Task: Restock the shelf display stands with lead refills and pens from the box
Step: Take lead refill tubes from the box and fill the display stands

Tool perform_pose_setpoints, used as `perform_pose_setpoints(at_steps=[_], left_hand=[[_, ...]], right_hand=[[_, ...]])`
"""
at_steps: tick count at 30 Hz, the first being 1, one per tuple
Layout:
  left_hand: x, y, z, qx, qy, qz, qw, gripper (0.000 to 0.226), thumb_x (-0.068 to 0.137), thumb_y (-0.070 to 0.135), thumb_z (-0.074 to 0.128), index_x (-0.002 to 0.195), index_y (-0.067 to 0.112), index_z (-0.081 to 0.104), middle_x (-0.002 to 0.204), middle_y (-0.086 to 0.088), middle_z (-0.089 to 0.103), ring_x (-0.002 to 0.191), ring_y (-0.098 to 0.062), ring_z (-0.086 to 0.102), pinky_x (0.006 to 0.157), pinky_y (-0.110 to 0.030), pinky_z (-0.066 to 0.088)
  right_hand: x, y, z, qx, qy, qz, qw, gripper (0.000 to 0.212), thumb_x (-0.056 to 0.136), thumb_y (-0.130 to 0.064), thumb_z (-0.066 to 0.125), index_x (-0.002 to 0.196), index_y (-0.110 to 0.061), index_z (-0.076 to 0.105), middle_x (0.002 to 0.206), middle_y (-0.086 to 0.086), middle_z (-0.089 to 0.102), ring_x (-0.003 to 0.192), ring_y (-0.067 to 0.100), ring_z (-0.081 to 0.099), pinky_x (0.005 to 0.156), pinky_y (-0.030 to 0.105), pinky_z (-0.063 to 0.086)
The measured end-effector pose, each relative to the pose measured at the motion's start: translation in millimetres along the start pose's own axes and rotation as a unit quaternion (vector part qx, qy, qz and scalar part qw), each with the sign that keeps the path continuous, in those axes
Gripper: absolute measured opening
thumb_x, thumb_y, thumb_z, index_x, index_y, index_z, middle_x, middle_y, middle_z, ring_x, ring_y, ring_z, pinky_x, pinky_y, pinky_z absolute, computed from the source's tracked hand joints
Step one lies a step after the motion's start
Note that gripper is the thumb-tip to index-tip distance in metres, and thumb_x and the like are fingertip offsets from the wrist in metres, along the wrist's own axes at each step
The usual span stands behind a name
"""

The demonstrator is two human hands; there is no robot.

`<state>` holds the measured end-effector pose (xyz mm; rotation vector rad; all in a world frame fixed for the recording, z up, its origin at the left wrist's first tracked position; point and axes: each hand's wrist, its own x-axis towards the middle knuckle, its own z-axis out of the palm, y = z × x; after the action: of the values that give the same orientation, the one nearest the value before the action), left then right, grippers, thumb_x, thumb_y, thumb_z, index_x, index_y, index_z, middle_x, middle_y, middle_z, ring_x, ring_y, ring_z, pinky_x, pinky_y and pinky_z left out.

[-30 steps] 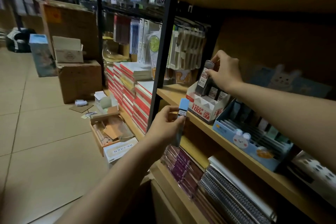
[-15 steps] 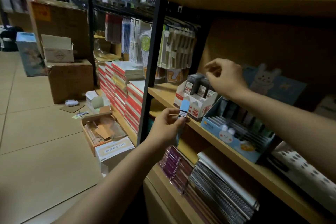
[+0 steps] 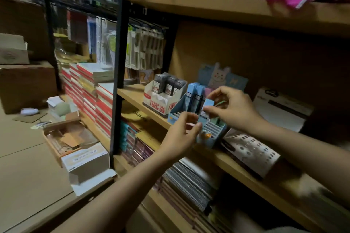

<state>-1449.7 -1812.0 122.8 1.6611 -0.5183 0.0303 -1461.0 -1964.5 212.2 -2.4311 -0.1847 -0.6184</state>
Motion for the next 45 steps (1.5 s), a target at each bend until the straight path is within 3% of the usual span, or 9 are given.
perform_pose_setpoints(at_steps=[3,7,13,18,24,32,39,42,45], left_hand=[[3.3,-16.1,-5.4,0.241,0.015,0.106,0.965,0.04,0.095,0.038,0.054,0.13,0.022,0.046,0.137,-0.001,0.038,0.127,-0.018,0.038,0.107,-0.039,0.041],[7.8,-48.7,-14.1,0.422,-0.056,0.097,0.899,0.062,0.094,0.053,0.045,0.148,0.038,0.017,0.16,0.004,-0.002,0.148,-0.022,0.0,0.12,-0.046,0.016],[17.6,-69.6,-17.0,0.401,-0.048,0.095,0.91,0.062,0.093,0.056,0.045,0.142,0.054,0.007,0.158,0.013,-0.008,0.148,-0.024,0.0,0.11,-0.037,0.007],[21.9,-75.5,-26.4,0.39,-0.03,0.119,0.913,0.058,0.094,0.052,0.047,0.141,0.057,0.014,0.156,0.013,0.0,0.145,-0.025,0.019,0.106,-0.03,0.018],[20.6,-76.1,-30.3,0.385,-0.033,0.144,0.911,0.063,0.093,0.042,0.055,0.144,0.053,0.019,0.154,0.007,0.007,0.133,-0.022,0.038,0.108,-0.042,0.041],[21.1,-72.8,-31.7,0.375,-0.035,0.156,0.913,0.062,0.093,0.041,0.057,0.143,0.051,0.022,0.149,0.011,0.007,0.127,-0.021,0.046,0.105,-0.038,0.045],[7.0,-59.8,-33.5,0.355,-0.093,0.087,0.926,0.077,0.093,0.038,0.057,0.148,0.053,0.005,0.16,0.009,-0.015,0.148,-0.021,0.004,0.116,-0.04,0.029],[-11.9,-48.7,-39.4,0.282,-0.025,0.107,0.953,0.064,0.093,0.028,0.06,0.147,0.04,0.028,0.16,0.006,0.007,0.145,-0.015,0.014,0.113,-0.035,0.031],[-34.7,-49.4,-48.3,0.224,0.019,0.044,0.973,0.026,0.094,0.029,0.059,0.12,0.026,0.057,0.128,0.004,0.055,0.116,-0.007,0.052,0.096,-0.029,0.049]], right_hand=[[21.7,-1.3,-23.2,-0.046,0.059,-0.011,0.997,0.027,0.074,-0.021,0.085,0.091,-0.023,0.064,0.082,-0.008,0.069,0.075,0.009,0.069,0.072,0.03,0.059],[51.8,0.4,-24.6,-0.11,0.098,-0.015,0.989,0.025,0.077,-0.022,0.082,0.092,-0.018,0.063,0.088,-0.001,0.068,0.081,0.015,0.065,0.066,0.022,0.049],[76.2,3.9,16.0,-0.146,0.075,-0.042,0.986,0.023,0.08,-0.014,0.079,0.086,-0.016,0.056,0.085,0.0,0.059,0.078,0.016,0.058,0.062,0.023,0.044],[84.8,13.6,36.5,-0.155,0.069,-0.036,0.985,0.022,0.081,-0.012,0.078,0.083,-0.013,0.055,0.083,0.003,0.059,0.076,0.019,0.057,0.063,0.026,0.04],[88.0,15.3,41.4,-0.156,0.072,-0.034,0.984,0.02,0.08,-0.013,0.079,0.087,-0.008,0.061,0.086,0.006,0.062,0.078,0.019,0.058,0.066,0.029,0.044],[79.5,19.5,54.1,-0.238,0.082,-0.016,0.968,0.024,0.076,-0.025,0.083,0.092,-0.014,0.069,0.104,0.009,0.059,0.096,0.029,0.058,0.081,0.043,0.052],[58.8,11.0,47.6,-0.184,0.097,-0.042,0.977,0.047,0.085,-0.021,0.073,0.129,-0.014,0.059,0.115,0.005,0.048,0.105,0.021,0.052,0.088,0.031,0.047],[24.2,4.2,45.4,-0.094,0.128,-0.139,0.977,0.032,0.086,-0.009,0.066,0.118,-0.013,0.062,0.109,0.0,0.05,0.094,0.009,0.051,0.082,0.015,0.045],[-18.1,2.8,55.3,-0.053,0.086,-0.206,0.973,0.017,0.084,-0.003,0.065,0.098,-0.012,0.066,0.097,-0.003,0.057,0.084,0.006,0.054,0.074,0.007,0.041]])
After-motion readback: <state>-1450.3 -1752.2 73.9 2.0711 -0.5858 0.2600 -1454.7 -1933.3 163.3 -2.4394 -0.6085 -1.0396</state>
